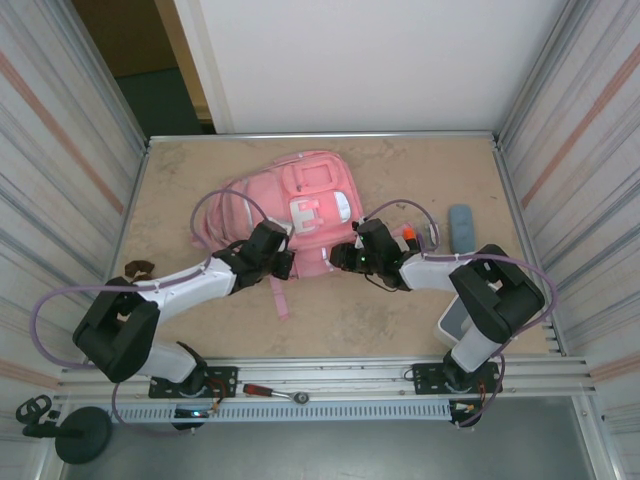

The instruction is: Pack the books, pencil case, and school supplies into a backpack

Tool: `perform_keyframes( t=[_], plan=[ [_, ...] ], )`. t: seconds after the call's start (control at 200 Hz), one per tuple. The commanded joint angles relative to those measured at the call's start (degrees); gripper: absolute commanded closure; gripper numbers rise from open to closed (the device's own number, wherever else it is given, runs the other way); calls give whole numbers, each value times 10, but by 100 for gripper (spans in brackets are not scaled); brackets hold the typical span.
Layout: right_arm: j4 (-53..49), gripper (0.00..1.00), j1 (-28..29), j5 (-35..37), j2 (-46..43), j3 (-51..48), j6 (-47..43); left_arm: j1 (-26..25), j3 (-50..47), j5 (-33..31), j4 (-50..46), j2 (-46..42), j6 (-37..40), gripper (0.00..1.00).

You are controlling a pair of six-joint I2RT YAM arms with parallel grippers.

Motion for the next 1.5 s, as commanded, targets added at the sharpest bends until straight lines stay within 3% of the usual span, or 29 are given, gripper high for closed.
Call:
perform_keyframes(
  t=[0.0, 0.08, 0.466, 0.706, 1.157, 1.293, 1.443, 1.493],
  plan=[
    [-49, 69, -13, 47, 22, 1, -13, 20, -6, -41, -54, -30, 12, 100],
    [-46, 69, -13, 47, 22, -1, -13, 27, -14, -11, -39, -40, 8, 100],
    [-39, 69, -12, 38, 38, 5, -13, 27, -8, -5, 2, 36, 11, 100],
    [-39, 69, -14, 40, 37, 2, -14, 27, -34, -2, 32, 41, -6, 88],
    [-36, 69, -14, 36, 40, 6, -14, 27, -54, -17, 39, 34, -6, 79],
    [-35, 69, -15, 36, 39, 6, -14, 28, -59, -16, 46, 31, -5, 85],
    [-47, 69, -18, 44, 33, 6, -14, 28, -61, -29, 39, 16, -2, 100],
    [-56, 69, -22, 50, 30, 7, -15, 27, -68, -45, 37, 3, -4, 100]
  ],
)
